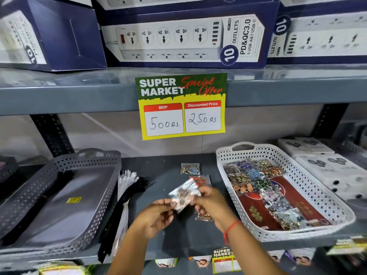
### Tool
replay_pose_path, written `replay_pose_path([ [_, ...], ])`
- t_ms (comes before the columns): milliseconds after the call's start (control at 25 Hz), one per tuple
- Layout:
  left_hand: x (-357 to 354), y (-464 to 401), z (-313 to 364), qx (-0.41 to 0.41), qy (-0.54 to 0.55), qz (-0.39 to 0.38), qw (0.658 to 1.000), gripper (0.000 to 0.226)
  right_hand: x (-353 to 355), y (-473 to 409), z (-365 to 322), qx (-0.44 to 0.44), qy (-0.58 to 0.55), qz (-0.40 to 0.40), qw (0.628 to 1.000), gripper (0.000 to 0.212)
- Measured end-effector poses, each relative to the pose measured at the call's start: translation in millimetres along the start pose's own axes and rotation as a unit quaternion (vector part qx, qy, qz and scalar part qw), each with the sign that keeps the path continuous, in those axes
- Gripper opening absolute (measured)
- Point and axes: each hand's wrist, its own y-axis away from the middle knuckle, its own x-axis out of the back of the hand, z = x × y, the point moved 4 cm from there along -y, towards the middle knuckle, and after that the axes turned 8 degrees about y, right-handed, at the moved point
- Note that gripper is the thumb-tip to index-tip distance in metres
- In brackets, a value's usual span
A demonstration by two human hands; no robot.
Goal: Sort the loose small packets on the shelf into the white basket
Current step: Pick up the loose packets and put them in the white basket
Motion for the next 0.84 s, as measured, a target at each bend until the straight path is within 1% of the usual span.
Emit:
replay_pose_path([
  [40, -9, -3, 0, -0.015, -0.040, -0.005, 0.999, 0.024, 21, 2, -9, 0.019, -0.002, 0.038, 0.999, 0.014],
  [120, -29, -7, -4, -0.044, -0.169, -0.003, 0.985, 0.014, 74, 7, -19, 0.037, -0.011, 0.130, 0.991, 0.015],
  [160, -39, -9, -6, -0.063, -0.240, -0.004, 0.969, 0.005, 103, 8, -16, 0.030, -0.010, 0.178, 0.984, 0.013],
  [200, -49, -15, -8, -0.088, -0.317, -0.022, 0.944, 0.011, 129, 9, -9, 0.007, 0.006, 0.218, 0.976, 0.013],
  [240, -59, -22, -11, -0.115, -0.399, -0.047, 0.909, 0.025, 148, 8, -1, -0.031, 0.051, 0.237, 0.970, 0.015],
  [280, -69, -27, -12, -0.136, -0.466, -0.063, 0.872, 0.037, 159, 6, 10, -0.074, 0.115, 0.227, 0.964, 0.019],
  [320, -75, -30, -11, -0.154, -0.519, -0.065, 0.838, 0.045, 161, 3, 21, -0.115, 0.179, 0.193, 0.958, 0.017],
  [400, -85, -37, -8, -0.164, -0.577, -0.066, 0.797, 0.049, 155, -4, 38, -0.171, 0.260, 0.118, 0.943, 0.006],
  [440, -87, -42, -7, -0.156, -0.594, -0.068, 0.786, 0.045, 153, -9, 44, -0.186, 0.291, 0.102, 0.933, 0.006],
  [480, -87, -45, -6, -0.136, -0.598, -0.070, 0.786, 0.037, 152, -12, 48, -0.187, 0.348, 0.100, 0.913, 0.018],
  [520, -84, -47, -6, -0.108, -0.583, -0.075, 0.802, 0.026, 153, -12, 47, -0.181, 0.424, 0.118, 0.880, 0.034],
  [560, -80, -45, -6, -0.077, -0.551, -0.084, 0.827, 0.014, 153, -9, 40, -0.158, 0.472, 0.162, 0.852, 0.048],
  [600, -75, -42, -5, -0.042, -0.505, -0.096, 0.857, 0.014, 151, -5, 29, -0.112, 0.478, 0.204, 0.847, 0.052],
  [640, -70, -39, -4, -0.008, -0.452, -0.108, 0.885, 0.020, 146, 0, 17, -0.054, 0.424, 0.230, 0.874, 0.044],
  [680, -66, -36, -1, 0.018, -0.399, -0.122, 0.909, 0.022, 137, 5, 8, -0.003, 0.329, 0.219, 0.919, 0.032],
  [720, -64, -33, 4, 0.031, -0.350, -0.135, 0.926, 0.024, 122, 10, -3, 0.030, 0.244, 0.169, 0.954, 0.022],
  [760, -63, -32, 10, 0.036, -0.309, -0.151, 0.938, 0.025, 105, 15, -12, 0.046, 0.192, 0.096, 0.976, 0.019],
  [800, -65, -30, 16, 0.035, -0.273, -0.168, 0.946, 0.026, 89, 16, -15, 0.055, 0.173, 0.033, 0.983, 0.023],
  [840, -69, -29, 21, 0.031, -0.250, -0.185, 0.950, 0.026, 79, 14, -15, 0.060, 0.167, -0.003, 0.984, 0.028],
])
